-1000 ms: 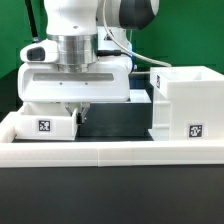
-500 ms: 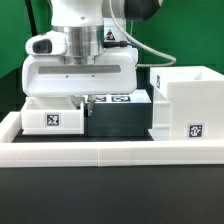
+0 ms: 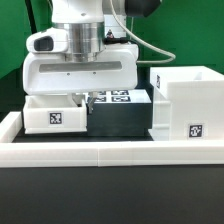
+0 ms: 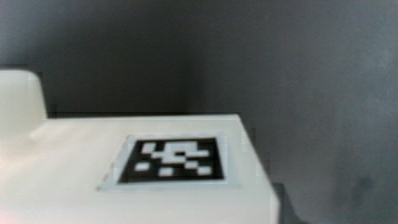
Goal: Assemble drawer
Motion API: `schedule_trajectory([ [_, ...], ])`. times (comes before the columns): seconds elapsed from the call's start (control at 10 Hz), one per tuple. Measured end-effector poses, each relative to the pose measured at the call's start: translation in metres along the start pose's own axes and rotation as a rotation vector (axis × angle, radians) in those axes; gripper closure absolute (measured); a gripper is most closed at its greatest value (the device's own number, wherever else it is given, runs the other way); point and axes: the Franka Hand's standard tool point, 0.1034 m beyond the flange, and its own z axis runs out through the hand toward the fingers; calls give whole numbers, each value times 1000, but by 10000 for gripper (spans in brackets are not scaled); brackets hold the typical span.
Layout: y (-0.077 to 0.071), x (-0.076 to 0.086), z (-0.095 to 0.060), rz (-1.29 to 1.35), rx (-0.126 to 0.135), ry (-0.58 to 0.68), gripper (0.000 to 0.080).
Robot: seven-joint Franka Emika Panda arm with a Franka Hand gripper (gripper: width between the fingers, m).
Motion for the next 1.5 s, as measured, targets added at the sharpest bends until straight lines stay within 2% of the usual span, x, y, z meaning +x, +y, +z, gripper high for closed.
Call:
schedule_trajectory([
  [0.2,-6,3,-2,-230,2,0,757],
  [0.4,-9,5,-10,-410,11,-2,757],
  [0.8,-4,2,-8,-622,2,-15,757],
  [1.0,-8,4,-7,-786,-6,-30,757],
  [1.2,-12,9,-10,-980,0,-64,757],
  [1.5,-6,5,-8,-1131,-2,-77,757],
])
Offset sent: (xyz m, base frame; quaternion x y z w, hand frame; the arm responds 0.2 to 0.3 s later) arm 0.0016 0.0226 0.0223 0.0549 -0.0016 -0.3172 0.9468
